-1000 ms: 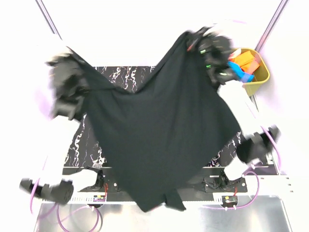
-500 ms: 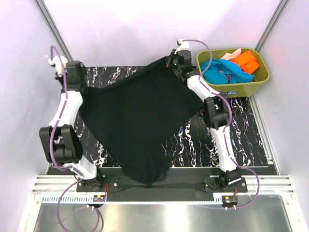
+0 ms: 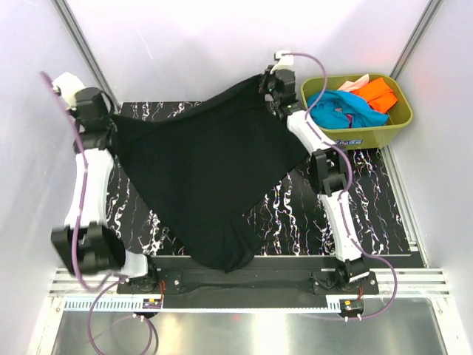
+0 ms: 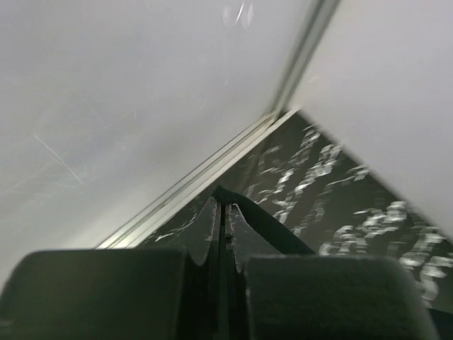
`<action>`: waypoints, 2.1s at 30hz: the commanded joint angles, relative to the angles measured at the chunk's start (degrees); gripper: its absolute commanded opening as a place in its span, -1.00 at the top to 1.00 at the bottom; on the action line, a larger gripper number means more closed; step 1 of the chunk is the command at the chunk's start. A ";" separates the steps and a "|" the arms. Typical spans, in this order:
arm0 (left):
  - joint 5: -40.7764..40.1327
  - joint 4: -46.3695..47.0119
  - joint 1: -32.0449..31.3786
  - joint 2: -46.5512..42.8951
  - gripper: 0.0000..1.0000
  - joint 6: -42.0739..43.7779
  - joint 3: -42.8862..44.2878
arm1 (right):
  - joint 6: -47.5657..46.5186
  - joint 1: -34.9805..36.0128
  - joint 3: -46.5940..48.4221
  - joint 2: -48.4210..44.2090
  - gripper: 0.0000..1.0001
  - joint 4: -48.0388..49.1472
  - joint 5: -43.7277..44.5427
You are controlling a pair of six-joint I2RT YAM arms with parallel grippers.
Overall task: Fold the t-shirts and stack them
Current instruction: Flatten the tshirt out
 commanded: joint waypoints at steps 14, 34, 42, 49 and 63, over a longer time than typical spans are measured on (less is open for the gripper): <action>3.20 -8.13 0.22 -37.73 1.00 6.00 16.35 | -7.30 -3.40 -25.31 -53.51 1.00 4.99 4.57; 0.83 -12.19 0.13 -46.45 1.00 6.53 32.46 | -12.93 -3.32 -38.42 -77.48 1.00 5.07 5.03; 3.03 -9.30 0.13 -40.73 1.00 3.54 11.03 | -3.45 -3.23 -41.05 -60.27 1.00 15.33 -0.70; -2.23 -6.14 0.13 -35.72 1.00 1.00 -9.63 | 3.24 0.11 -43.09 -40.61 1.00 23.44 -0.61; -13.85 -3.67 1.36 -10.60 1.00 1.87 -15.63 | -1.32 4.77 -1.81 -1.47 1.00 6.49 -1.05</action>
